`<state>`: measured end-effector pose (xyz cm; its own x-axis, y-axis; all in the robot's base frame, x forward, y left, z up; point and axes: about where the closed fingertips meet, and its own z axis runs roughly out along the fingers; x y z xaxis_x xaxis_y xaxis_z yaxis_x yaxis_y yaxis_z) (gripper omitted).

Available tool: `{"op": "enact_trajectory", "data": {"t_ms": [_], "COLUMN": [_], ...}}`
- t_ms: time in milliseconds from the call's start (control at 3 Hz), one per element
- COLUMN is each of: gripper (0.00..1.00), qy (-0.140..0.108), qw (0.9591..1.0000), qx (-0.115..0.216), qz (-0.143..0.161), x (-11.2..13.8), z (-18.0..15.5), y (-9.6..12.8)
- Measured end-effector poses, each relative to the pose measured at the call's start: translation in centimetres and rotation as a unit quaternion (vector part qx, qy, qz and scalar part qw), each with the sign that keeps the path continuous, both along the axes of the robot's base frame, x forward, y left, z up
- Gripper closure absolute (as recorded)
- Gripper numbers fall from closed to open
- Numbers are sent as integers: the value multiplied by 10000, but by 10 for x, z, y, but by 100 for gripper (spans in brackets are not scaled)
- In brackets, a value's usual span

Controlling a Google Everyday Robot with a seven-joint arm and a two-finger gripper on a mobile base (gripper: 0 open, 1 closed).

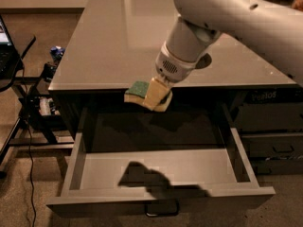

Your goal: Place sponge into top drawer

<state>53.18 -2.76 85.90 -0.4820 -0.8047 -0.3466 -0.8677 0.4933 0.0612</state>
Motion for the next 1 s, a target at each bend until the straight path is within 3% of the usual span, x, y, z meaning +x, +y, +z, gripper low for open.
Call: {"op": "enact_trajectory", "data": {"t_ms": [667, 1000], "gripper": [100, 100], "qy": [595, 645], "qw": [9975, 9971], "qx": [294, 318], "qz": [-248, -248], "x": [-53, -56], "z": [-37, -39], "y": [8, 9]}}
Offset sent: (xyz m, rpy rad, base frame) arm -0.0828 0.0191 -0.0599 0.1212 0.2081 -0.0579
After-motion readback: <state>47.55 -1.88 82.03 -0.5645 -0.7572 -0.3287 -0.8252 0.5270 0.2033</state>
